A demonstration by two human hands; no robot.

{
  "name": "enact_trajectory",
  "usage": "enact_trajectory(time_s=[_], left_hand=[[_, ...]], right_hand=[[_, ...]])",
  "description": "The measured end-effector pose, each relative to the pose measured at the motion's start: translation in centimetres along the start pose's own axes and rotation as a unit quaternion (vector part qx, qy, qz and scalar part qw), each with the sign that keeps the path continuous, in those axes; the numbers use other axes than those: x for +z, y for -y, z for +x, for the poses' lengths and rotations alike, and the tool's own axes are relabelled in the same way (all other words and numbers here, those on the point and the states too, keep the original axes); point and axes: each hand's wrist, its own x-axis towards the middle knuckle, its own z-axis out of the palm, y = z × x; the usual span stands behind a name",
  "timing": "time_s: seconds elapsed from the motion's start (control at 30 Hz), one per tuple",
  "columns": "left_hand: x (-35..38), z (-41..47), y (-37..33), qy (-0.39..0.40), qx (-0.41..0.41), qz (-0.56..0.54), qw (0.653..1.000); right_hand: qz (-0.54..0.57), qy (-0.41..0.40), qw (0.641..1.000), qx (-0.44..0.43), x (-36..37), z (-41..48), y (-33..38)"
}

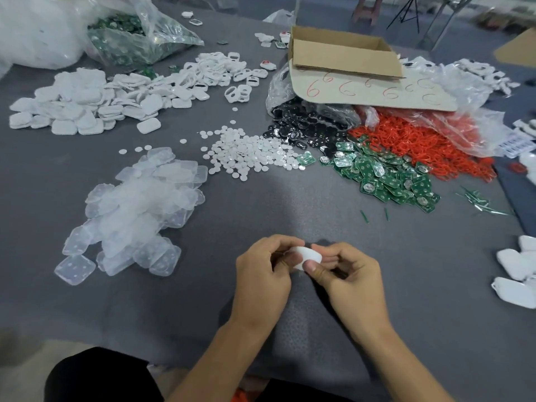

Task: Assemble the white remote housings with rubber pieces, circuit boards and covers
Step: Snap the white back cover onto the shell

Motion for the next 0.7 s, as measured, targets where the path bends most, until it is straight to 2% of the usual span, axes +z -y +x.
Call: enact_trajectory(time_s=[0.23, 0.37, 0.5, 0.6, 0.7], left_hand=[[0.2, 0.0, 0.4, -0.017, 0.011, 0.019, 1.000], [0.0, -0.1, 0.6, 0.007, 0.029, 0.029, 0.999], [0.0, 0.1, -0.1, 0.056, 0.020, -0.017, 0.998], [1.4, 0.4, -1.1, 0.119, 0.023, -0.009, 0.993], [5.5, 0.7, -2.0, 0.153, 0.066, 0.046, 0.985]], right_hand=[[-0.002, -0.023, 1.000, 0.013, 0.6, 0.2, -0.2], [-0.074, -0.019, 0.997, -0.015, 0.8, -0.3, -0.1], [-0.018, 0.017, 1.000, -0.014, -0.3, -0.3, 0.4], [0.011, -0.018, 1.000, 0.008, -2.4, -0.5, 0.4], [-0.087, -0.092, 0.992, 0.007, -6.1, -1.0, -0.6]])
